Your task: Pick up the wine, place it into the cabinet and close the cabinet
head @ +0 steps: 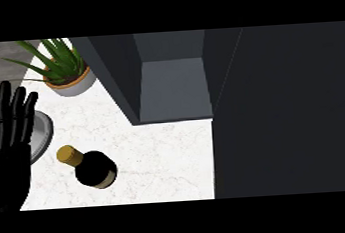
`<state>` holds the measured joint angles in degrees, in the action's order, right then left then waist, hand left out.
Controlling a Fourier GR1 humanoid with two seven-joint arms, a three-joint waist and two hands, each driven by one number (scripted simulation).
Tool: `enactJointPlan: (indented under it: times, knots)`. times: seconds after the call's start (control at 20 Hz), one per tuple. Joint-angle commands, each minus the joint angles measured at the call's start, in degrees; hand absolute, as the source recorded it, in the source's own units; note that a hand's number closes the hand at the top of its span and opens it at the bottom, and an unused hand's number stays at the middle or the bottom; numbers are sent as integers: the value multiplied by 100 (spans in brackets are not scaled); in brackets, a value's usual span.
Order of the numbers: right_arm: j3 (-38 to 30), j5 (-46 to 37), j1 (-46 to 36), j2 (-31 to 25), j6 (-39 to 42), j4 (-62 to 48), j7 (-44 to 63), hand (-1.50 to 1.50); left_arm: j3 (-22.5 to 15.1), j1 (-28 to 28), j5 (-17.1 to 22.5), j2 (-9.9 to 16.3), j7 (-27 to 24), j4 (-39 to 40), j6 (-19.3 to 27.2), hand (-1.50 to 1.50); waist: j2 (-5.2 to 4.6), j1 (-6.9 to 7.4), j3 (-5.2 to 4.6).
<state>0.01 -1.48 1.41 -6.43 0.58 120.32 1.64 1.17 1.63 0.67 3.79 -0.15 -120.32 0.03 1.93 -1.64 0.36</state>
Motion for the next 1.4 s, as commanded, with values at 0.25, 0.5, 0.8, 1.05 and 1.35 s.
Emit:
enactJointPlan:
  times: [0.25,0.5,0.8,1.05,1.35]
  knots:
    - [361,60,562,340,-21,613,-236,-150,-1352,-960,432,308,710,530,-1284,-150,-190,-92,-30]
    - [1137,1044,1108,-183,1071,1493,752,-150,-1903,-526,1047,-143,2050,323,-1075,-150,-150,33,-32]
    - [1197,1103,1757,-158,1038,2123,815,-150,-2562,-1160,902,-371,3806,-855,35,-150,-173,118,-31]
    - [1592,945,1484,-82,719,2731,1736,-150,-2913,-1219,556,-377,4215,-1350,333,-150,-179,145,-36]
    - [1533,1094,1603,-207,645,3253,2033,-150,-3277,-1748,128,-378,5139,-1781,1034,-150,-174,124,-33]
